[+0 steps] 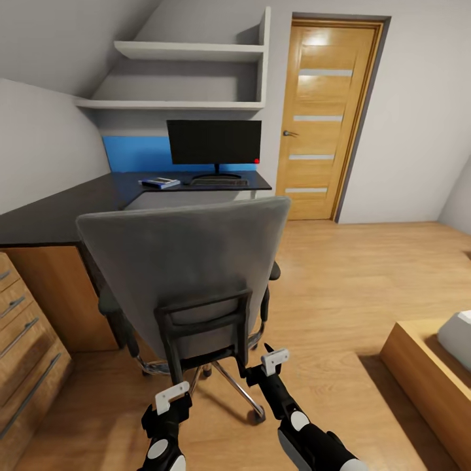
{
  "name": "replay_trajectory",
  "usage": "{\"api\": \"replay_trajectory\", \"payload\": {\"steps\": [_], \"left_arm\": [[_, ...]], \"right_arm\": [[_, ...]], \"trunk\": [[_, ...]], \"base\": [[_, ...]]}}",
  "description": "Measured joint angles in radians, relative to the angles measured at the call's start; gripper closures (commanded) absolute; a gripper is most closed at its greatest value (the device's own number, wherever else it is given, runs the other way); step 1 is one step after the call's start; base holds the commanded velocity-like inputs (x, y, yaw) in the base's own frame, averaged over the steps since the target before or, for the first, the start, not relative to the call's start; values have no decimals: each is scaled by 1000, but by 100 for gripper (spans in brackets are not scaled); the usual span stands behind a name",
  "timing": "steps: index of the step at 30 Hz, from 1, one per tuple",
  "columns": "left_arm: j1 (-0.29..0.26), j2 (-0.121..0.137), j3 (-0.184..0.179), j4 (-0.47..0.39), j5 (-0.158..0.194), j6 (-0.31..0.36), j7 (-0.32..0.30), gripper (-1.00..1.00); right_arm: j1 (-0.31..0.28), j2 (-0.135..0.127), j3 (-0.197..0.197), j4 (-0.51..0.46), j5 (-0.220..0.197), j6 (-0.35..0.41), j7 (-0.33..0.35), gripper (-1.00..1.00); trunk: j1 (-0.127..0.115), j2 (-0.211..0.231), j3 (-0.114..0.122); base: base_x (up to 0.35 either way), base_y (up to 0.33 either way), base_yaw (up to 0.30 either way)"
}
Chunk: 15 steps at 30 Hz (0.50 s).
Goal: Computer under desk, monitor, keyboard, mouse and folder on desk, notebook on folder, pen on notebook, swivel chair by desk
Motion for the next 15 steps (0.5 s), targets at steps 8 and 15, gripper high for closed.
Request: {"api": "replay_trajectory", "payload": {"steps": [8,15], "left_arm": [[0,0,1,0,0,0,0,-100],[0,0,1,0,2,0,0,-100]], "right_arm": [[0,0,1,0,1,0,-1,-100],[0,0,1,0,1,0,-1,-100]], "trunk": [[0,0,0],[0,0,0]], "base": [[189,0,0],[217,0,0]]}}
